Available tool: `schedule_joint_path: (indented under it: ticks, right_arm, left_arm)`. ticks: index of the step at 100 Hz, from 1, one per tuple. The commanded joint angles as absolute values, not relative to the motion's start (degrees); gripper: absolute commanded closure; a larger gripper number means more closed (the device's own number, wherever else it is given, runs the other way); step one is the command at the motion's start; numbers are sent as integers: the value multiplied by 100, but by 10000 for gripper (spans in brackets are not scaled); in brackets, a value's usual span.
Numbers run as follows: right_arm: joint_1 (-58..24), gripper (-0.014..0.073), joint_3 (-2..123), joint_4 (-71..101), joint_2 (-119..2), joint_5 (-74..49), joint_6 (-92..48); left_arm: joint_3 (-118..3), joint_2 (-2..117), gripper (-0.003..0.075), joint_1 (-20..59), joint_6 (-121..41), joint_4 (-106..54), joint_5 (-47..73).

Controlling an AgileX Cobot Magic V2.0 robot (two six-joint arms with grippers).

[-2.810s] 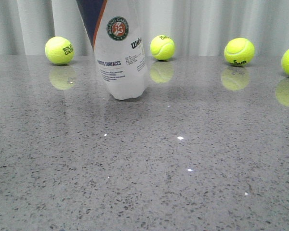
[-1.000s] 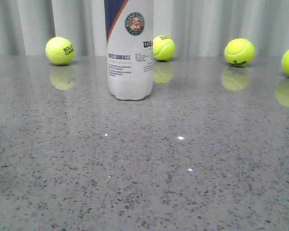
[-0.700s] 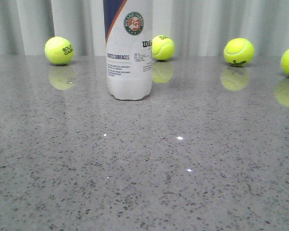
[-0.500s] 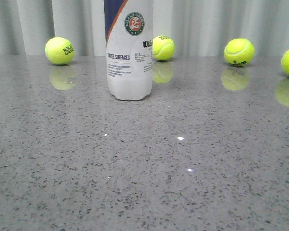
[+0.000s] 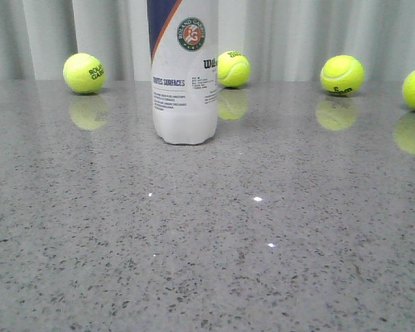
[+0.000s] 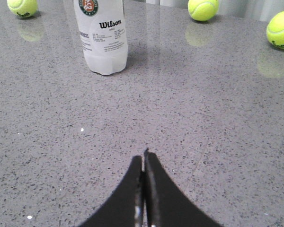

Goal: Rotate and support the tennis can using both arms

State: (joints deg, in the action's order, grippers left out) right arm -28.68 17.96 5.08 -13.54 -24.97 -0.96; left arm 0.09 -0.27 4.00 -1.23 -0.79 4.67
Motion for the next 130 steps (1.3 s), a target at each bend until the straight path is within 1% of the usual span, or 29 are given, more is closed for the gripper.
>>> schedule_joint_path:
  ticks: [1,68,75,87,98,107,118,125,130]
  right_arm:
    - [-2857,655,1938,460,-1401,-2050,-103]
    - [-2857,655,1917,433,-1397,-2049,-103]
    - [-2796,655,1815,283,-1347,-1888,-103]
    - [-2154,655,1530,-51,-1347,-1024,-103]
    - [-1156,655,1044,-74,-1253,0,-103]
    - [-330,655,581,-113,-1030,479,-96]
    - [353,655,63,-113,-605,655,-96]
    - [489,655,-178,-113,-244,691,-84]
    - [489,655,-163,-113,60,361,-72]
  left_arm:
    - [256,-173,739,419,-55,-77,0]
    - [256,-138,739,430,-55,-77,37]
    - [256,-138,739,430,-55,-77,47]
    - [256,-138,739,430,-55,-77,47]
    - [256,-138,739,430,-55,-77,47]
    - [256,-138,739,430,-55,-77,47]
    - [256,-138,739,430,-55,-77,47]
    - [256,-138,739,430,-55,-77,47]
    - [256,-138,739,430,-55,-77,47]
